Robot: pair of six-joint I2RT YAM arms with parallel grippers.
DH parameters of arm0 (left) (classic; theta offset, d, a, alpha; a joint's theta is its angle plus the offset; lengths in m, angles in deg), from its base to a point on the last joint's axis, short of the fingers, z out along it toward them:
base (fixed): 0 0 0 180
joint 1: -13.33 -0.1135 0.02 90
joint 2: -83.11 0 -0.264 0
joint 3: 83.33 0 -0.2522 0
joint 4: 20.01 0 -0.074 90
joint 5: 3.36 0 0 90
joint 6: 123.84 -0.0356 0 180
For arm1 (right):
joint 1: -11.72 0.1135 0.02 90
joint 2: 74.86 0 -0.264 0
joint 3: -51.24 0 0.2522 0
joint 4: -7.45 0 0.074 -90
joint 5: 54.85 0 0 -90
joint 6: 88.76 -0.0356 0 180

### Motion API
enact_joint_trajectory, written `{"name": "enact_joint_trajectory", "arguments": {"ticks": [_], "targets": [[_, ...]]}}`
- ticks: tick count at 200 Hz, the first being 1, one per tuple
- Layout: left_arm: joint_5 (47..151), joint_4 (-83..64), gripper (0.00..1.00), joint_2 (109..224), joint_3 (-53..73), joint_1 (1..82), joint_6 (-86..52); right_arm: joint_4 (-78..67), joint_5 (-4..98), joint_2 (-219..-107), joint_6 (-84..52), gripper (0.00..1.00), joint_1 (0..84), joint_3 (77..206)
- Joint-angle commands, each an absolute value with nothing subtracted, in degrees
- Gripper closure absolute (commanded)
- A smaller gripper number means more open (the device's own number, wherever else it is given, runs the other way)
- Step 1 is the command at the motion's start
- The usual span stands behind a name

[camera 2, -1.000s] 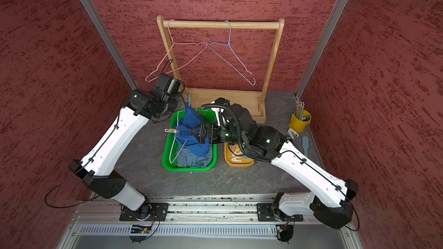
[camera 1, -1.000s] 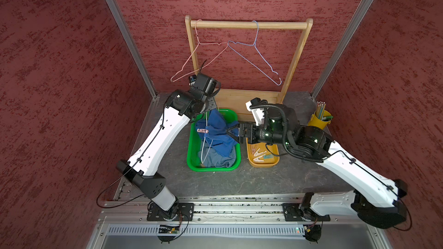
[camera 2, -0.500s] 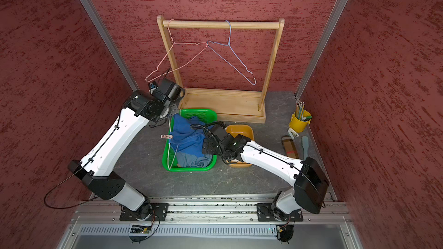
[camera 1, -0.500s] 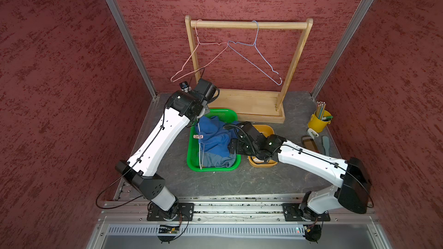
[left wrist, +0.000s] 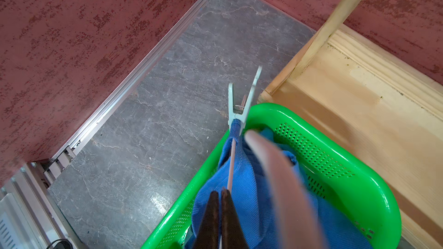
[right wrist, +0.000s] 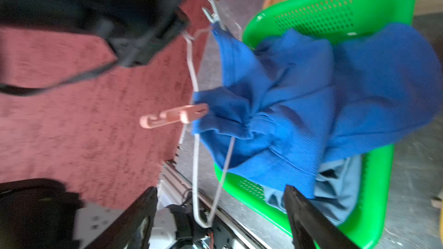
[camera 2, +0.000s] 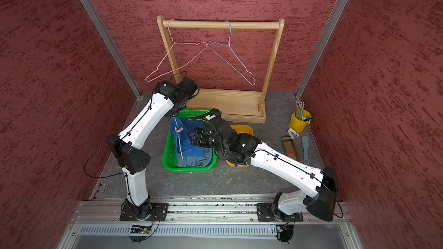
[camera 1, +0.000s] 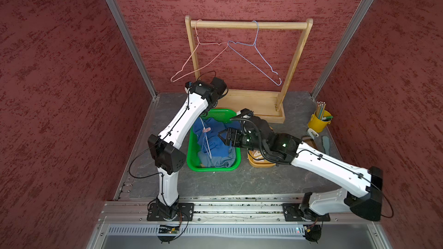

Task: Remove the clothespins securing tank tops to the hanger
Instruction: Remove the clothespin from the hanger.

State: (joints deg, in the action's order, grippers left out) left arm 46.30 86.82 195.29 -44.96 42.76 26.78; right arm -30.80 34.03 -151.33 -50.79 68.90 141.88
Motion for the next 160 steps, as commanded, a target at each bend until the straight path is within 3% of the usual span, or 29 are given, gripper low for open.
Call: {"name": "enact_joint_trajectory", "arguments": {"ticks": [1, 38, 111, 126, 160], "targets": [[43.84, 95.45, 1.0, 195.85, -47.87, 42.92, 30.11, -26.07, 34.55, -151.23, -52.48, 0.13, 69.2, 144.53], [42.8, 95.62, 1.0, 195.43, -48.14, 43.39, 31.35, -24.82, 37.24, -157.77, -54.97, 0.13, 69.2, 149.6], [43.57, 94.5, 1.0, 194.94, -48.44, 43.69, 30.5, -37.37, 34.44, -169.41, -51.74, 0.16, 70.96, 162.35], [43.79, 94.25, 1.0, 194.7, -48.24, 43.63, 30.49, -37.43, 33.42, -169.81, -51.41, 0.22, 71.0, 162.28], [44.63, 93.33, 1.0, 194.87, -48.22, 44.08, 29.78, -37.52, 33.01, -171.79, -51.04, 0.5, 70.96, 163.77]]}}
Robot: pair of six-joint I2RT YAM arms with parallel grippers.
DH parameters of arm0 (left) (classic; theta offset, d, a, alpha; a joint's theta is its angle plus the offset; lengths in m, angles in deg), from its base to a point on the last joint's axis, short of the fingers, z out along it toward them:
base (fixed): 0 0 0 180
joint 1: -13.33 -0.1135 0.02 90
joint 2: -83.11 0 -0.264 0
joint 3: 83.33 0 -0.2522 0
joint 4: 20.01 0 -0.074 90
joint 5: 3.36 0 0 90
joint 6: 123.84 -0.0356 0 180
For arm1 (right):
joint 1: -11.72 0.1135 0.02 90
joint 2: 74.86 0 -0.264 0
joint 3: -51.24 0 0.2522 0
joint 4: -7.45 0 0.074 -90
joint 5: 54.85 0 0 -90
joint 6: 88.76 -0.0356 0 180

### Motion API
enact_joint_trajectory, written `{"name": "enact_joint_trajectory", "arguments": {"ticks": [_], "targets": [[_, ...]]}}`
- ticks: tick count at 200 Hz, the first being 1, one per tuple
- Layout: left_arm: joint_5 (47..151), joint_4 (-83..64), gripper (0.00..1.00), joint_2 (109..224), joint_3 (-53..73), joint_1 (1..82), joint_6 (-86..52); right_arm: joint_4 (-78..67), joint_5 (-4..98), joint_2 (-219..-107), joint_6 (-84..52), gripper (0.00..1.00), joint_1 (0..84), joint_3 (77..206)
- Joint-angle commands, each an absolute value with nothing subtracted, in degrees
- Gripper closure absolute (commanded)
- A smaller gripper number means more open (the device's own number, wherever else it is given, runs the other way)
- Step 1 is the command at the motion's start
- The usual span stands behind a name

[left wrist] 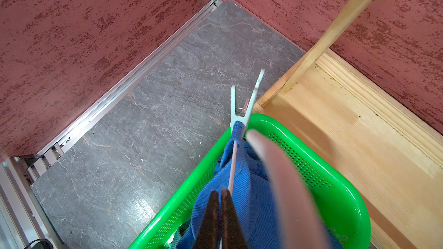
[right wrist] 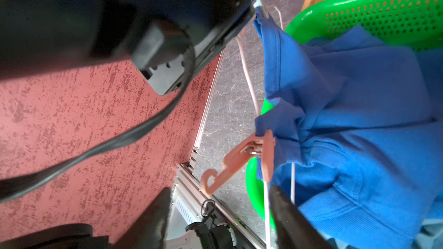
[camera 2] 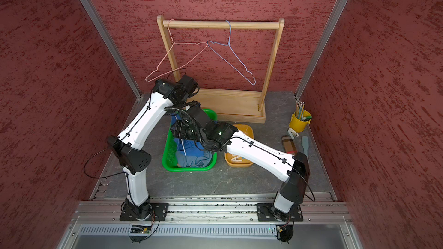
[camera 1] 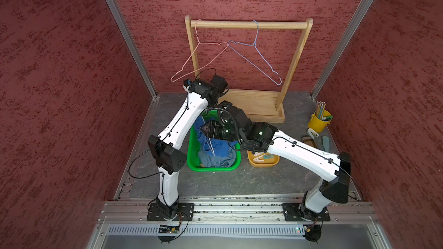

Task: Remove the clothespins securing tank tops to the hanger
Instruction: Remove the clothespin from the hanger.

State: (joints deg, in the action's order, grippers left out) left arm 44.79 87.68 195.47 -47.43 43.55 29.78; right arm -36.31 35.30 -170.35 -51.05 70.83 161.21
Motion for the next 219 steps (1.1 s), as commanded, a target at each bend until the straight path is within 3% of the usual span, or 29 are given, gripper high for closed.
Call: {"name": "enact_joint_trajectory", "arguments": {"ticks": [1, 25, 40, 72, 134, 166, 219], "targets": [[44.63, 93.29, 1.0, 194.84, -48.22, 44.09, 29.74, -37.52, 32.98, -171.84, -51.05, 0.5, 70.95, 163.82], [44.54, 93.16, 1.0, 195.08, -48.14, 44.44, 29.46, -39.88, 31.63, -173.1, -51.01, 0.5, 71.04, 165.75], [44.62, 92.81, 1.0, 194.96, -48.18, 44.53, 29.37, -41.0, 30.94, -173.74, -50.78, 0.4, 70.97, 166.54], [44.79, 91.88, 1.0, 194.74, -48.22, 44.79, 28.85, -41.73, 30.14, -174.42, -50.46, 0.28, 71.04, 166.67], [44.63, 90.81, 1.0, 194.68, -48.09, 44.9, 27.6, -45.66, 27.22, -166.96, -53.52, 0.25, 71.0, 163.6], [44.43, 90.16, 1.0, 194.81, -48.05, 45.45, 27.4, -35.5, 33.28, -163.7, -57.9, 0.08, 68.43, 155.5], [43.27, 89.25, 1.0, 193.84, -47.96, 46.29, 27.05, -31.19, 41.12, -168.62, -56.29, 0.17, 65.71, 157.19]]}}
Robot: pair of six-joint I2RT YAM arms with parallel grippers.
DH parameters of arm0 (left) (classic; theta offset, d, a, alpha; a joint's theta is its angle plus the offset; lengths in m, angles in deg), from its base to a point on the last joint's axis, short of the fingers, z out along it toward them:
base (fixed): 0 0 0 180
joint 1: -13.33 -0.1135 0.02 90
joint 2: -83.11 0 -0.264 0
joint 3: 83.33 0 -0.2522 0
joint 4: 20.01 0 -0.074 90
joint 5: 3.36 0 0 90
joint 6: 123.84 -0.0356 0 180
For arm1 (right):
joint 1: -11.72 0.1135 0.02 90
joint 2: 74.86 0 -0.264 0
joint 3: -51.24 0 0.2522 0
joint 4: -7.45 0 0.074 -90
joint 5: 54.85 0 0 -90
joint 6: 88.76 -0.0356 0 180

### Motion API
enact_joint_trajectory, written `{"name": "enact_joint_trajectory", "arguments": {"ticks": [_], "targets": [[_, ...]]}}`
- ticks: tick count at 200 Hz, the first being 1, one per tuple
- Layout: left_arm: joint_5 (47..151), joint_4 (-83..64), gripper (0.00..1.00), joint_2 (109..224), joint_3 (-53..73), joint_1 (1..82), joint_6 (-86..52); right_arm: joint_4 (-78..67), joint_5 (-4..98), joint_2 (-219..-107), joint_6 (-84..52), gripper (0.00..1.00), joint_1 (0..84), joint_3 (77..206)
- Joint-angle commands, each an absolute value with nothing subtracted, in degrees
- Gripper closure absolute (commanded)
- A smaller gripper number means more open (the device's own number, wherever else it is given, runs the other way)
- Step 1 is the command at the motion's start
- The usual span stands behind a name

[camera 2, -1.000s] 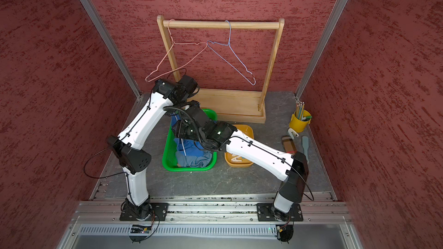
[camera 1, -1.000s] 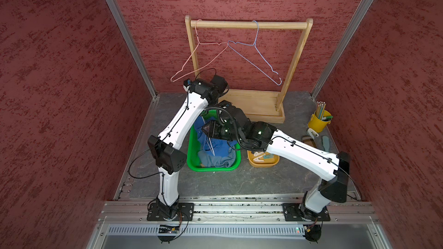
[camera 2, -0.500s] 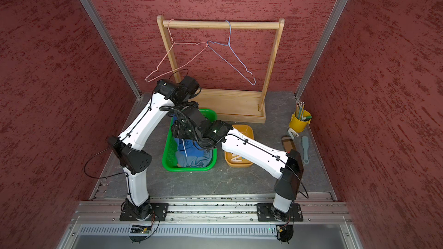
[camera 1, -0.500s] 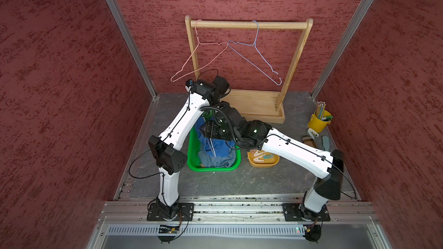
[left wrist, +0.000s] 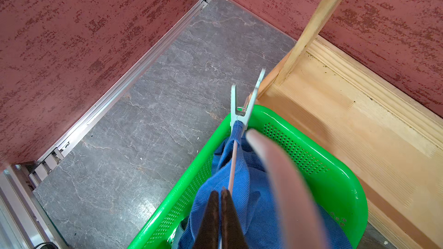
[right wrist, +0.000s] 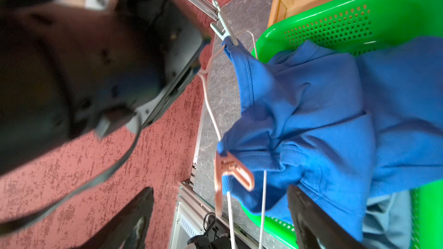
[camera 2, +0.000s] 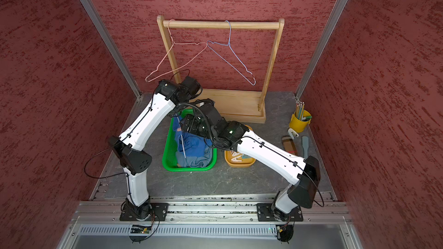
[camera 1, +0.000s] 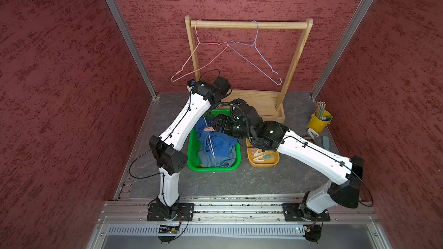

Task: Remove the clothespins securing tank tops to the hanger
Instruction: Remove the clothespin from the hanger, then place the clothespin in the storage box.

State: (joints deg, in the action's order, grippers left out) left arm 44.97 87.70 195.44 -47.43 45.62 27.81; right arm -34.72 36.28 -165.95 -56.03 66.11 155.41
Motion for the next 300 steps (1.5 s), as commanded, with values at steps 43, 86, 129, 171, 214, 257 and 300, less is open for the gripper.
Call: {"name": "enact_joint_trajectory", "arguments": {"ticks": [43, 86, 129, 171, 214, 257, 300], "targets": [[43.05, 88.03, 1.0, 192.97, -47.59, 46.46, 26.52, -23.87, 44.73, -167.59, -59.42, 0.31, 65.7, 151.67], [42.49, 85.11, 1.0, 190.14, -43.22, 46.95, 26.26, -23.97, 43.64, -166.78, -59.16, 0.61, 65.68, 151.31], [42.43, 83.84, 1.0, 189.28, -42.13, 47.26, 25.52, -23.89, 42.78, -166.08, -59.13, 0.69, 65.68, 150.78], [41.83, 83.43, 1.0, 188.78, -40.99, 47.41, 25.05, -24.8, 42.12, -164.74, -59.54, 0.81, 65.75, 150.14], [41.02, 82.01, 1.0, 187.7, -39.28, 47.09, 23.83, -30.13, 41.08, -160.28, -58.24, 0.84, 65.68, 149.92], [41.37, 80.5, 1.0, 187.39, -39.17, 47.25, 22.51, -36.1, 40.99, -146.45, -58.54, 0.82, 59.93, 135.77], [42.75, 78.58, 1.0, 187.33, -39.65, 47.87, 21.17, -37.78, 45.54, -138.44, -54.26, 0.8, 44.71, 119.3]]}}
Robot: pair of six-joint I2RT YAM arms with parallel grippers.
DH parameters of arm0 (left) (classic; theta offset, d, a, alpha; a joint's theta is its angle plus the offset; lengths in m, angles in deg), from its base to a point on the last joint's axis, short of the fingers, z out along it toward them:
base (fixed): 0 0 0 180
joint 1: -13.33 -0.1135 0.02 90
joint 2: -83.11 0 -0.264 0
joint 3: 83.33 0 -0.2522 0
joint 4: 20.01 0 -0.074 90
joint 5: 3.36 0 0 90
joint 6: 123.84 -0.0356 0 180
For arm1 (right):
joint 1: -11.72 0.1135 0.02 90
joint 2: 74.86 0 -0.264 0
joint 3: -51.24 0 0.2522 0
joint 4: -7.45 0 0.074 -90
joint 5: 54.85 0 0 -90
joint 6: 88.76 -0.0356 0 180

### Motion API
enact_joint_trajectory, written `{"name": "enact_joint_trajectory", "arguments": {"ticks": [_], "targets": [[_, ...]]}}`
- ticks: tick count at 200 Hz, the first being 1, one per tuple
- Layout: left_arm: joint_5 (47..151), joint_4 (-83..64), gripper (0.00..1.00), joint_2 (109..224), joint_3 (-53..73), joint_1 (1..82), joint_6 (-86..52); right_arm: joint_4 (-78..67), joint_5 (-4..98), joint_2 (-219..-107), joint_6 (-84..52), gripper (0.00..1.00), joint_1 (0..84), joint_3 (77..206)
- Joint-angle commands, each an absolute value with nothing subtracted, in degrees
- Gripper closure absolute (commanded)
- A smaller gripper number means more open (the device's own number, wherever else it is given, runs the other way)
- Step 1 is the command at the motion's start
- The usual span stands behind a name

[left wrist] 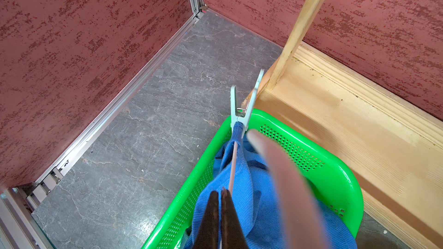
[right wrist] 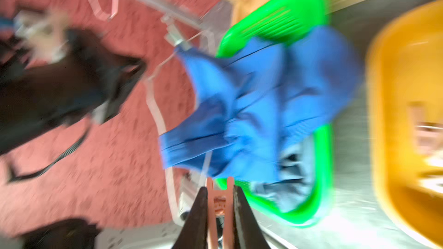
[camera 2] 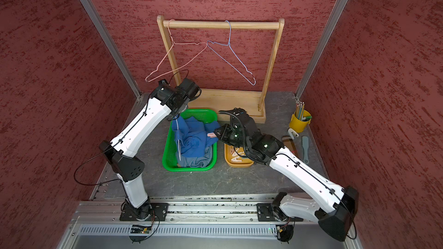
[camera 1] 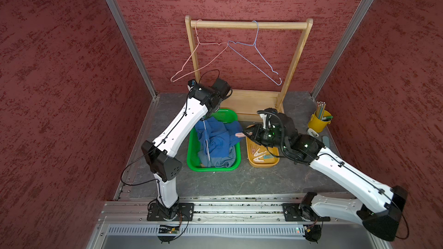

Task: Remove the clothespins securing tank tops to the hanger
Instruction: Place the clothespin in the storage box.

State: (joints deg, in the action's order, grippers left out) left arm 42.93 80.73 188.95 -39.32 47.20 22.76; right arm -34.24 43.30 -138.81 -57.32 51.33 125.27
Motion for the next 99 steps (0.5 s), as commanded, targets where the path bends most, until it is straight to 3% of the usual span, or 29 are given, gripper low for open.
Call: {"name": "enact_joint_trajectory", "arguments": {"ticks": [1, 53, 65, 81, 88, 99], "targets": [[42.76, 78.53, 1.0, 187.34, -39.67, 47.91, 21.13, -37.87, 45.58, -138.51, -53.93, 0.8, 44.34, 119.09], [46.81, 78.87, 1.0, 188.61, -42.57, 48.47, 19.92, -39.33, 43.96, -146.3, -43.39, 0.75, 33.98, 113.07], [46.77, 79.97, 1.0, 189.42, -44.35, 48.98, 19.82, -40.12, 42.89, -148.9, -41.74, 0.6, 33.73, 113.63], [46.69, 80.91, 1.0, 189.94, -45.82, 49.61, 20.05, -42.99, 41.27, -152.25, -39.26, 0.24, 33.84, 115.9], [46.67, 81.2, 1.0, 189.93, -46.09, 49.82, 20.33, -44.94, 40.06, -153.03, -38.49, 0.17, 33.78, 117.43], [46.8, 81.89, 1.0, 189.84, -46.2, 50.11, 21.05, -47.9, 37.74, -152.61, -37.72, 0.15, 33.77, 120.12]]}}
